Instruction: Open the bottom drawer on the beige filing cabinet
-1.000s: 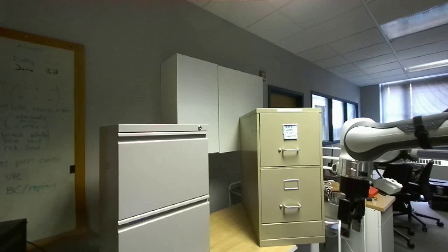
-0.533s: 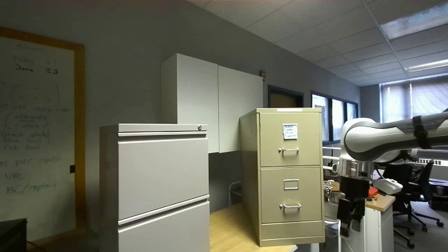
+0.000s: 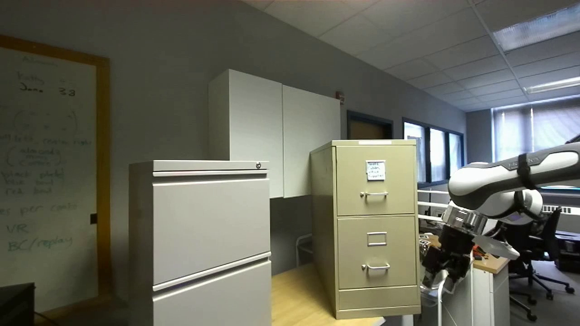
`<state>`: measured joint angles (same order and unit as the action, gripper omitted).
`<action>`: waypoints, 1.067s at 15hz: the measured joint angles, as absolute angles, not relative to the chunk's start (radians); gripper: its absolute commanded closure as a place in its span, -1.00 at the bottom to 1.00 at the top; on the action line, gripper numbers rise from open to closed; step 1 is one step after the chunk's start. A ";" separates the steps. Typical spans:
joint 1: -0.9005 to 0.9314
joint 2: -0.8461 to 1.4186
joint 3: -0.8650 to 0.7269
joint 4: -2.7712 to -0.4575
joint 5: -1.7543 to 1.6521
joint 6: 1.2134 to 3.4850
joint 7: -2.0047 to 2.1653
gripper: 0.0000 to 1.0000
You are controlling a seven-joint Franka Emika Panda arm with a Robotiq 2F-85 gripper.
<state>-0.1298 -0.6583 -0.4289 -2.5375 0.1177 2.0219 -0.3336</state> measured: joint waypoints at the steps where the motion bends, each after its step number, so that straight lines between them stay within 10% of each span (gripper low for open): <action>1: -0.129 -0.626 -0.445 -2.524 0.167 2.057 -0.334 -1.00; 16: -0.145 0.119 -0.447 -2.155 1.223 2.269 -0.484 -1.00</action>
